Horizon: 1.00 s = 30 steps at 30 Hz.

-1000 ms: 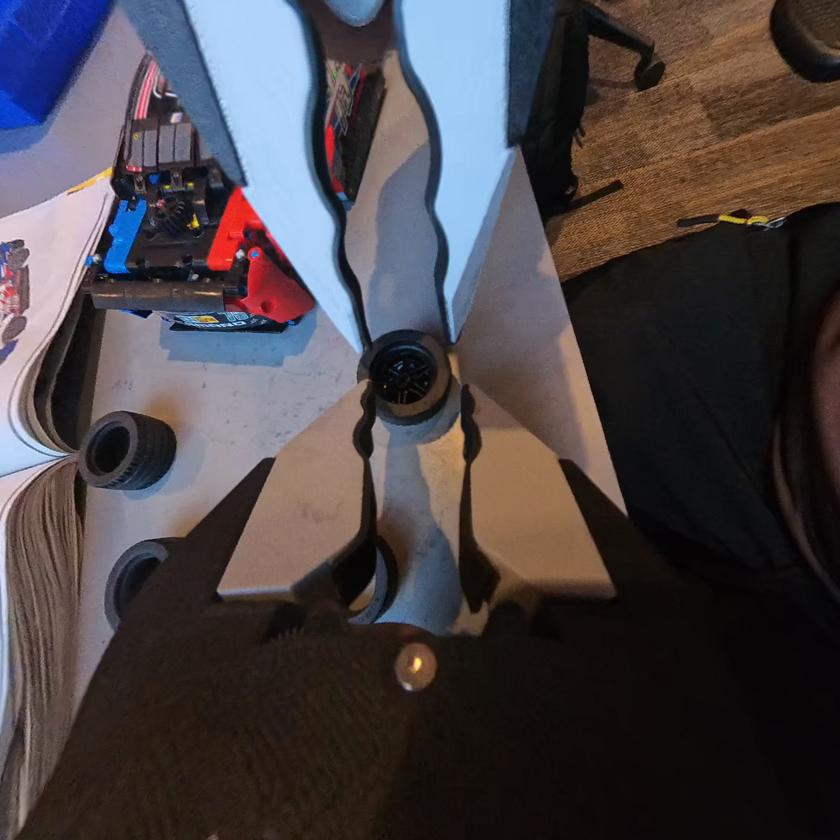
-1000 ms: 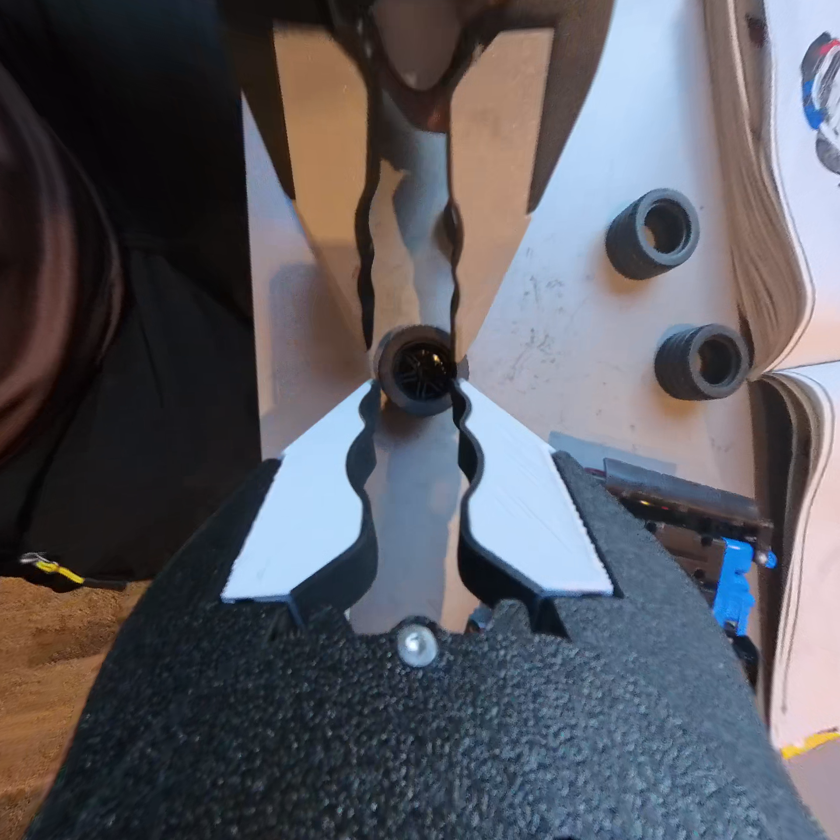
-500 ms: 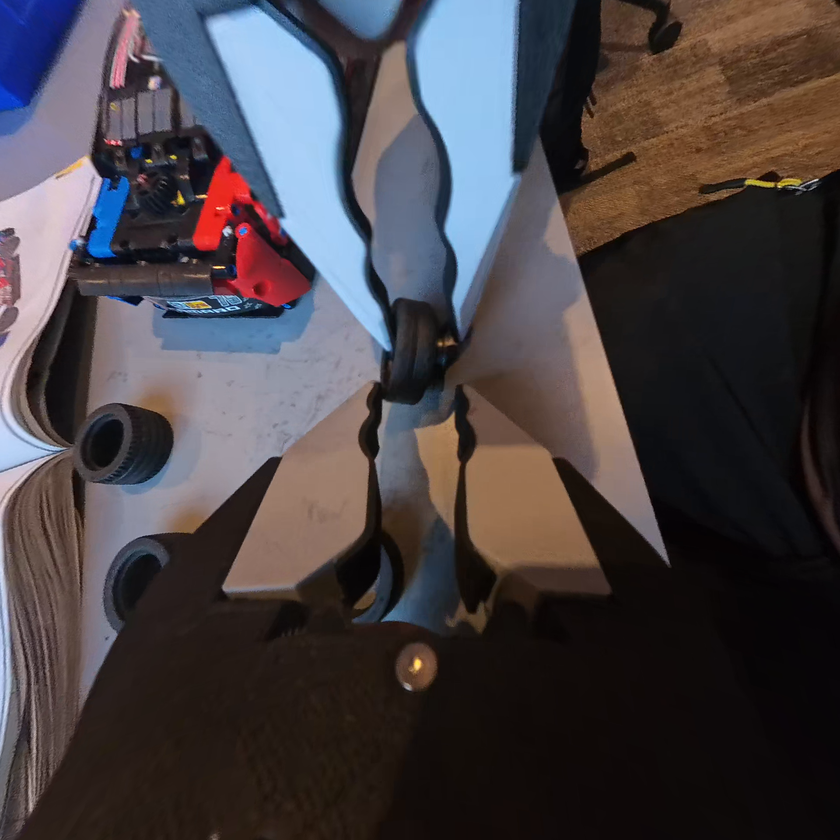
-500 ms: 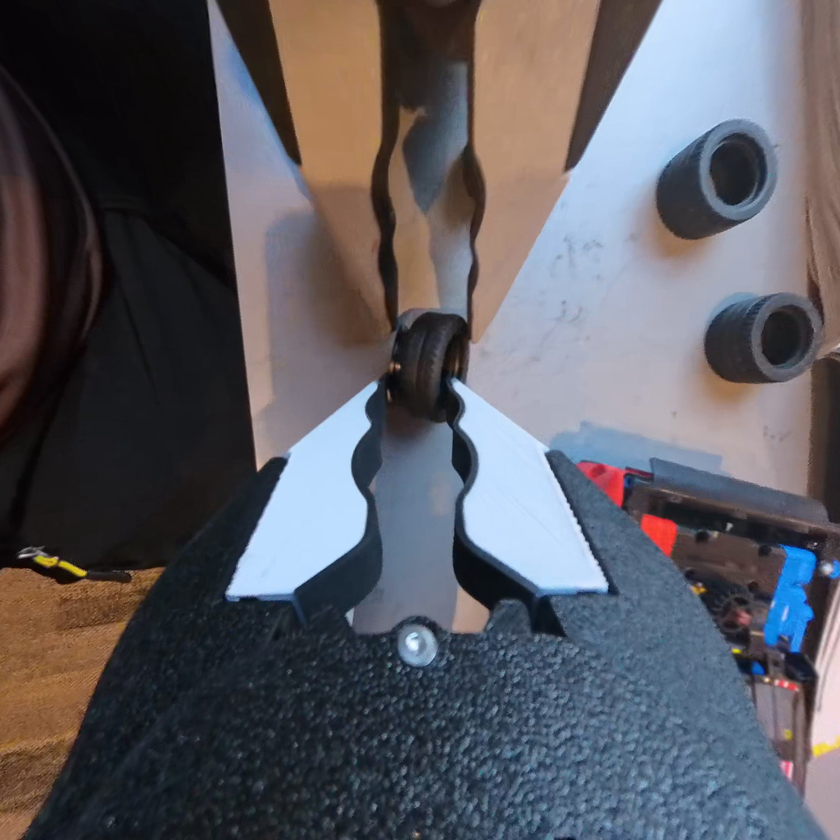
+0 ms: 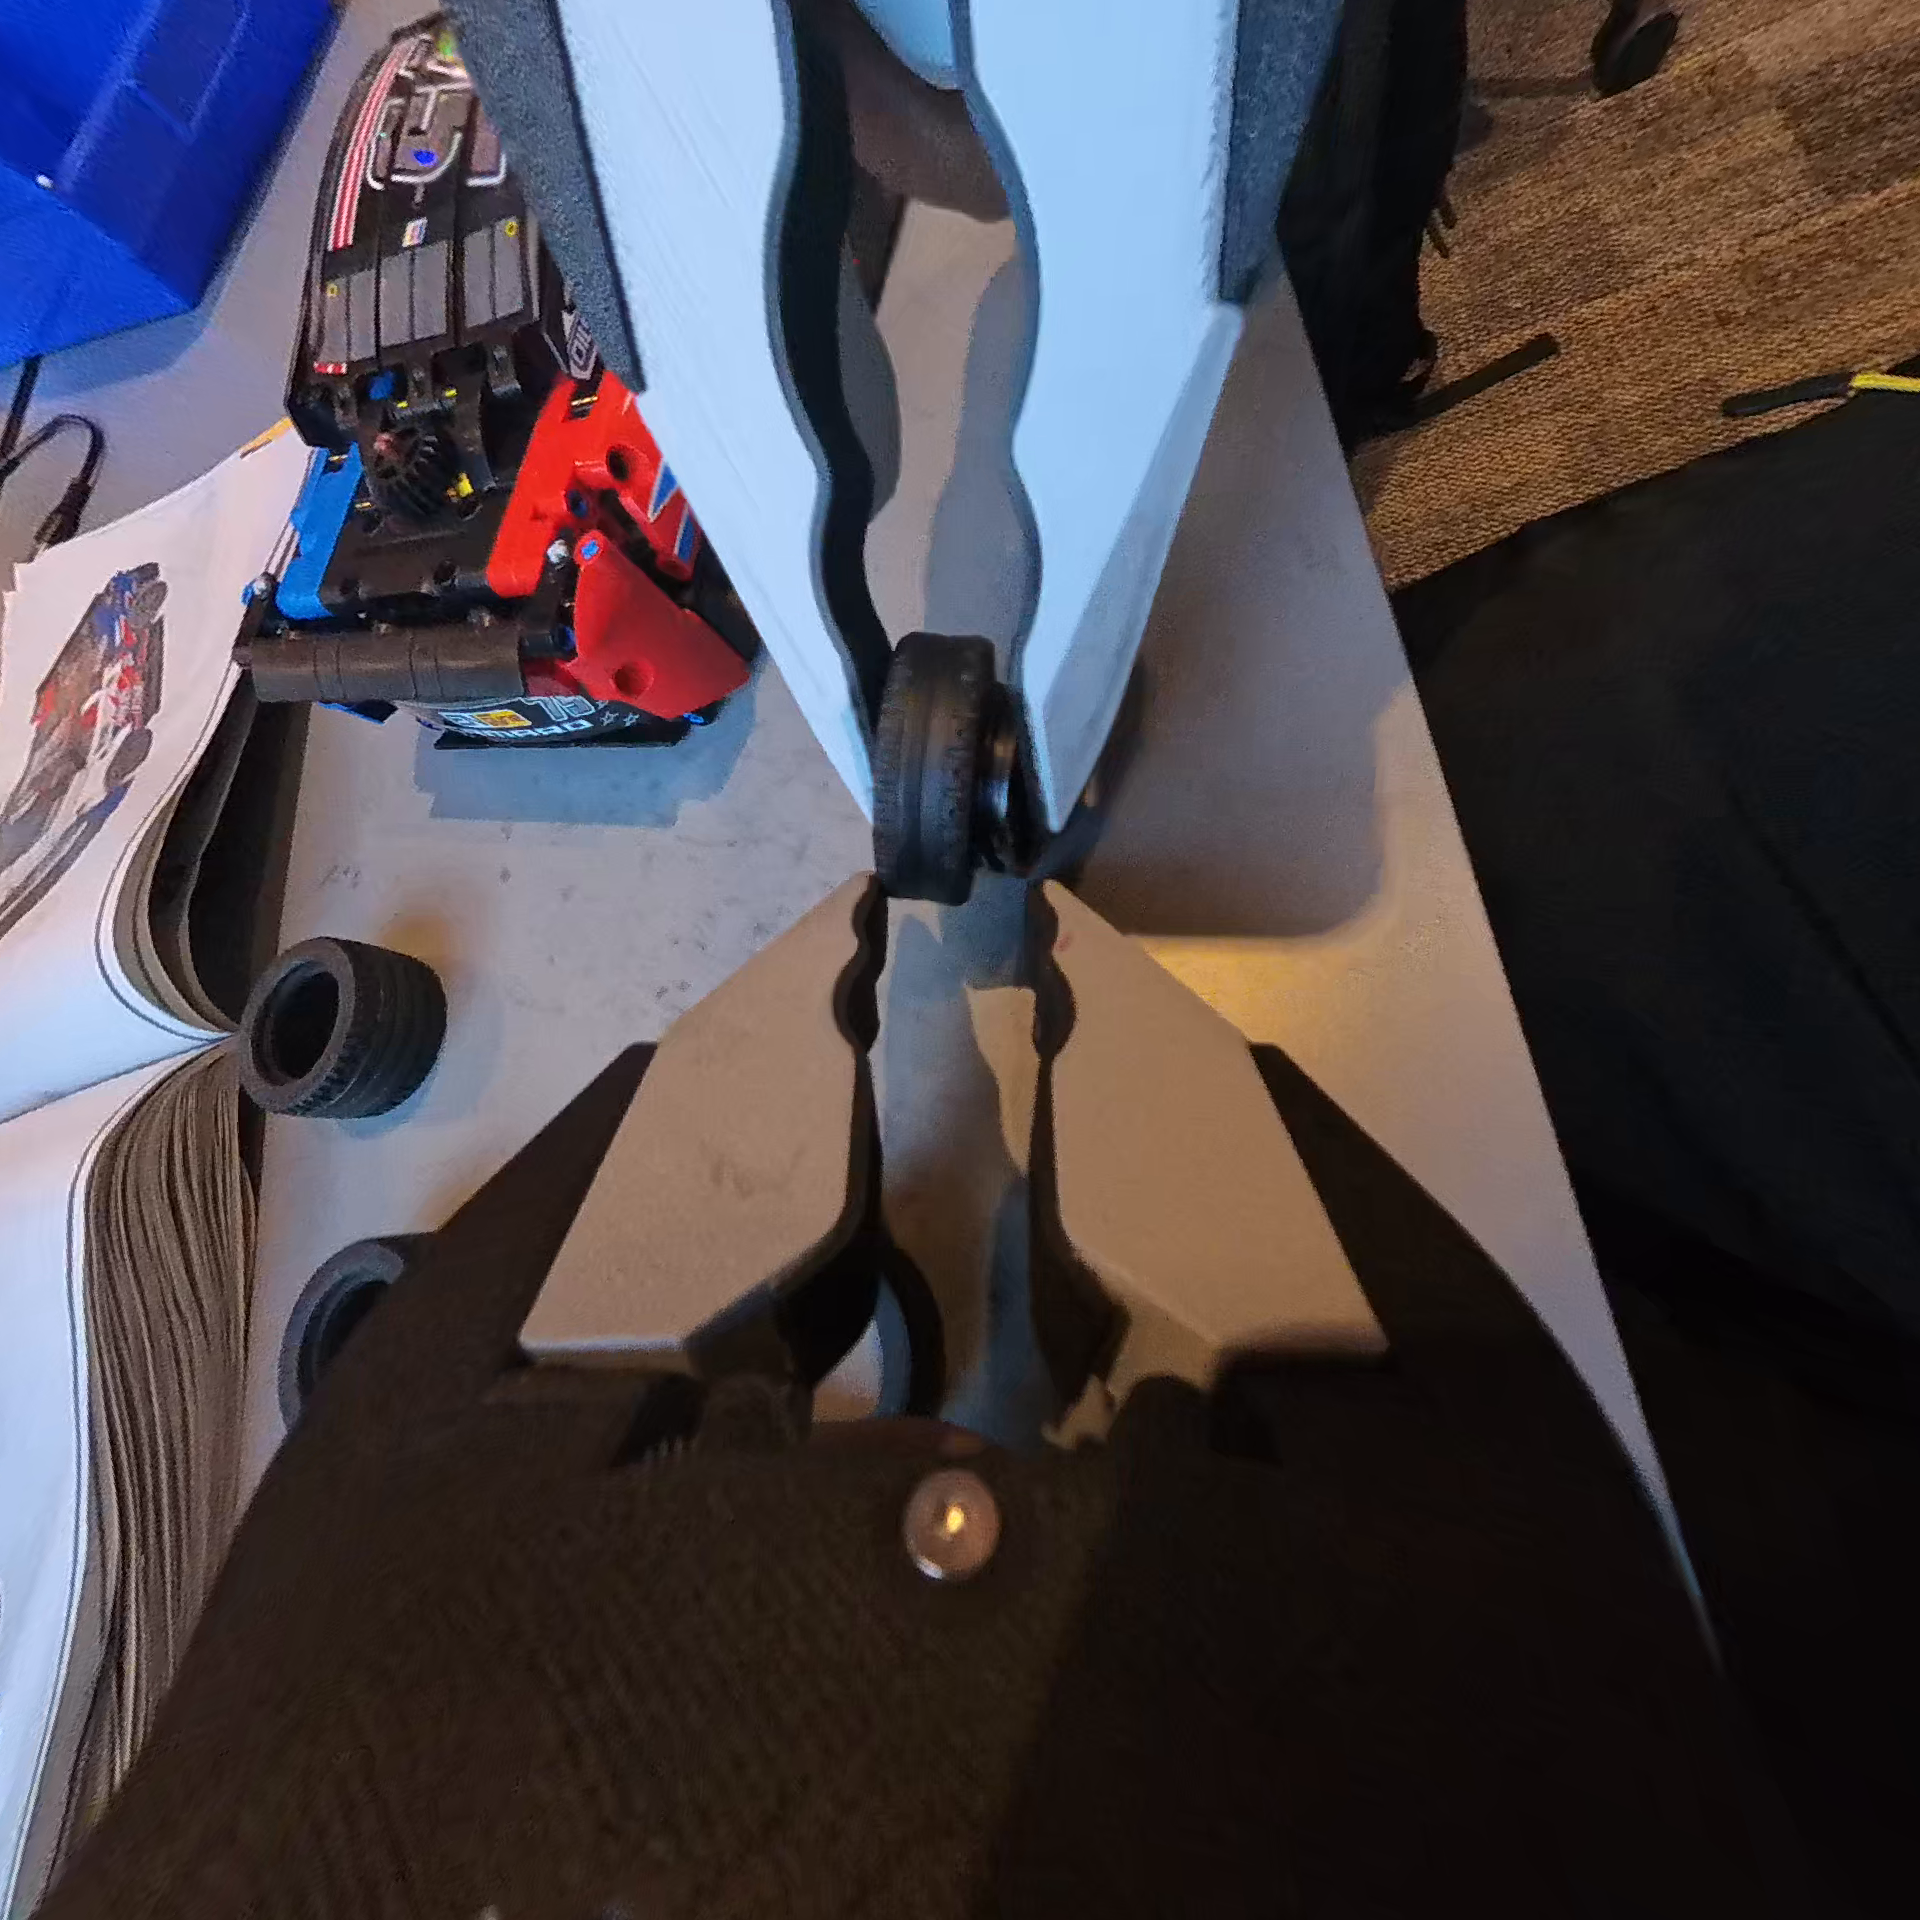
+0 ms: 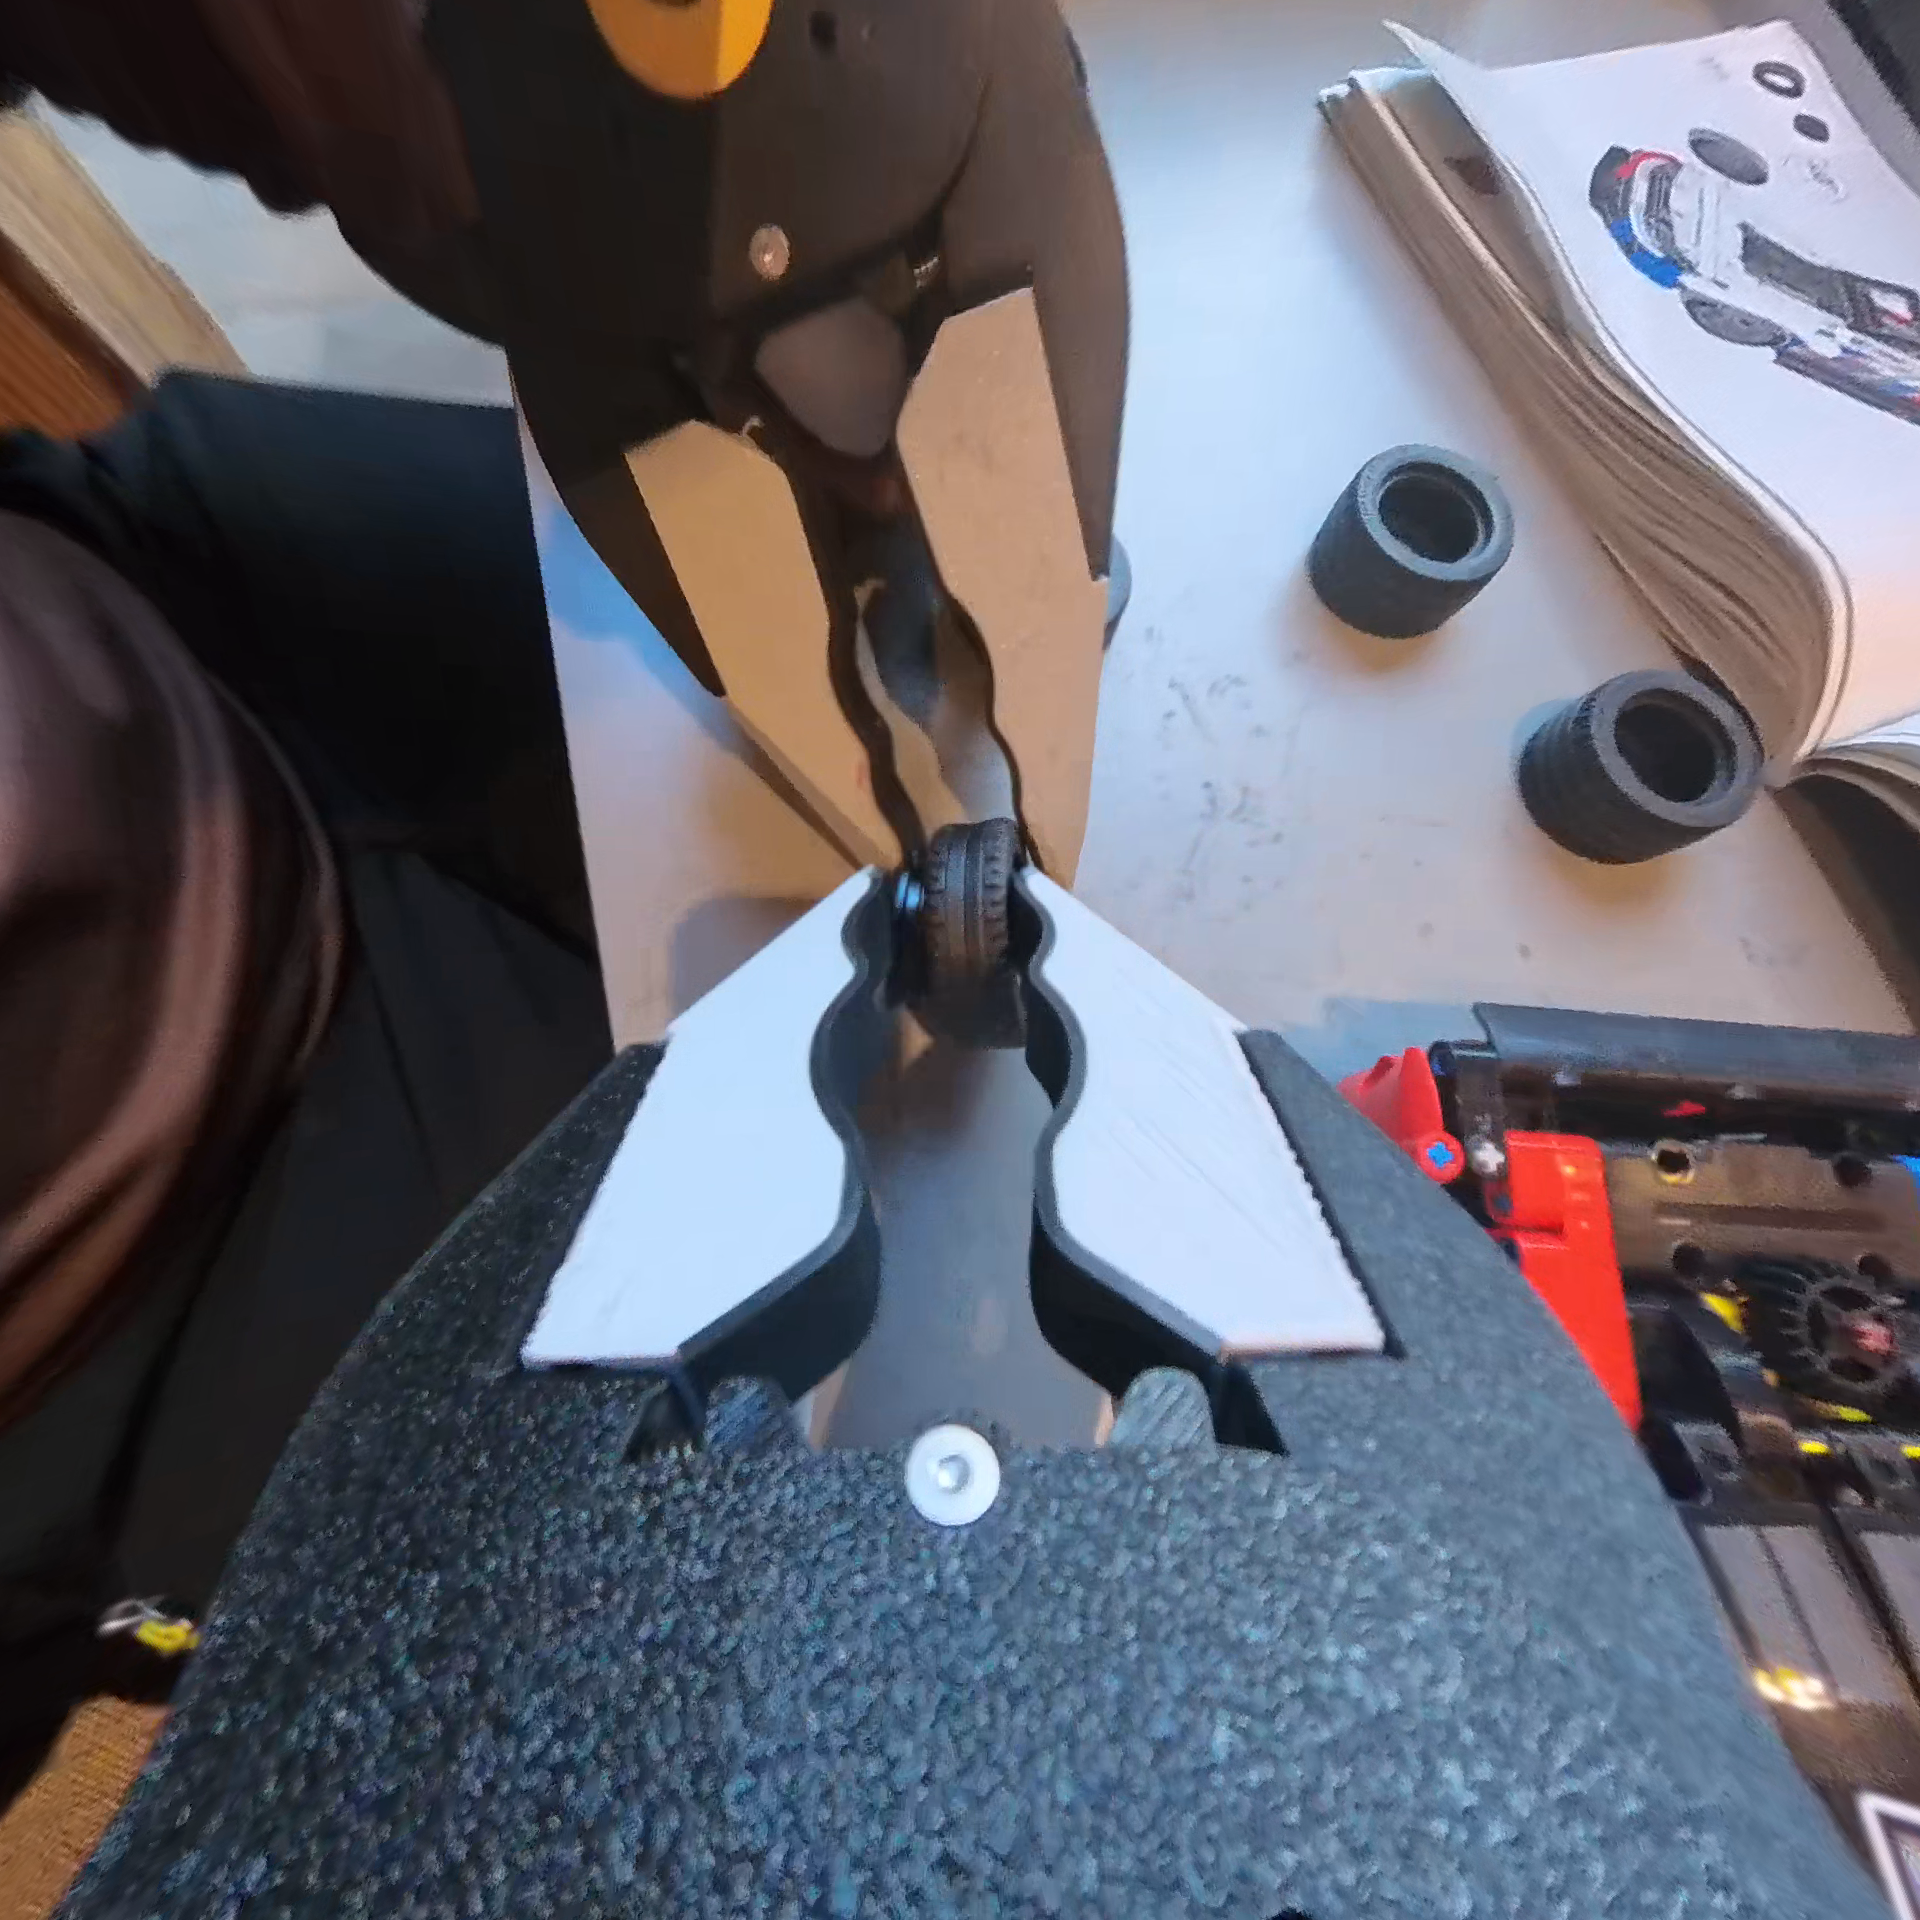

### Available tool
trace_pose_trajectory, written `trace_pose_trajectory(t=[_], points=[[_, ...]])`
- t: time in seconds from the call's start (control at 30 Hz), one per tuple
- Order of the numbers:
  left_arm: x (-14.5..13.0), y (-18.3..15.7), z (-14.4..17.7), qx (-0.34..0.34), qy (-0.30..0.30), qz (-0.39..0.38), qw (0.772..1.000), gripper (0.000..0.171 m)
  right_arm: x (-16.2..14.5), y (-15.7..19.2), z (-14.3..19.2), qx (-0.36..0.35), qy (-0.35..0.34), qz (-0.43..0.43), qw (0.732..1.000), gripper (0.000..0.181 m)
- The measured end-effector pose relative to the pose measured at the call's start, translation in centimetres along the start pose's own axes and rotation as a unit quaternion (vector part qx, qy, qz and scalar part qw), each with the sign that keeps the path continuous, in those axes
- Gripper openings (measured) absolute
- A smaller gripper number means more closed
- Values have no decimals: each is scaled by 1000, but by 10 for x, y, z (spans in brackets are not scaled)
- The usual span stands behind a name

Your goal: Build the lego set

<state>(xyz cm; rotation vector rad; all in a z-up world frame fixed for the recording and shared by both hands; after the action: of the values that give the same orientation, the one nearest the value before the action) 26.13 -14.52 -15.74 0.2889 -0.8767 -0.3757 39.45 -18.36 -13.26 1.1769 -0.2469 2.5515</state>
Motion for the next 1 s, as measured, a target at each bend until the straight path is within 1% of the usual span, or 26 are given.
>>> trace_pose_trajectory(t=[0.07,0.17,0.23,0.33,0.37,0.43,0.5,0.53,0.63,0.73,0.8,0.87,0.93,1.0], points=[[0,4,-1,15,-1,9,1000,14,-2,-4,0,5,-14,-20,1000,20],[0,9,0,9,-3,35,999,13,0,-7,2,2,-31,-31,999,21],[0,13,3,8,-19,53,998,13,4,-7,5,0,-45,-30,999,21],[0,15,10,-25,-49,91,994,13,8,-8,8,22,-56,-38,997,20],[-1,16,12,-38,-58,105,992,17,9,-9,9,22,-59,-43,997,20],[0,17,16,-74,-80,130,985,34,9,-11,10,34,-71,-57,995,20],[2,18,17,-89,-106,154,978,36,9,-12,11,48,-84,-69,993,20],[3,19,18,-88,-111,156,978,32,10,-12,11,50,-87,-74,992,20],[2,20,18,-73,-115,138,981,27,10,-13,12,45,-94,-77,992,21],[3,20,22,-59,-138,131,980,23,12,-11,18,36,-103,-63,992,22],[2,22,25,-54,-154,139,977,22,12,-10,24,30,-120,-52,991,26],[1,24,28,-59,-172,150,972,22,12,-10,26,27,-128,-55,990,25],[1,24,29,-60,-178,154,970,22,10,-11,27,25,-129,-52,990,26],[0,25,31,-57,-187,157,968,22,10,-9,32,21,-144,-40,989,32]])
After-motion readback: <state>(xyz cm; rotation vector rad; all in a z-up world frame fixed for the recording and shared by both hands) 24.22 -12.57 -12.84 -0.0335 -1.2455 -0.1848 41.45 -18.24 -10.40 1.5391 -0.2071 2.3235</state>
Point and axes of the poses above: each gripper's, where its closed fingertips meet, z back along the fingers, x out of its top, y = z × x across the jaws, the point moved 10 cm from there along z, back along the fingers, and after that the axes turned 4 degrees about x, right-handed, at the moved point
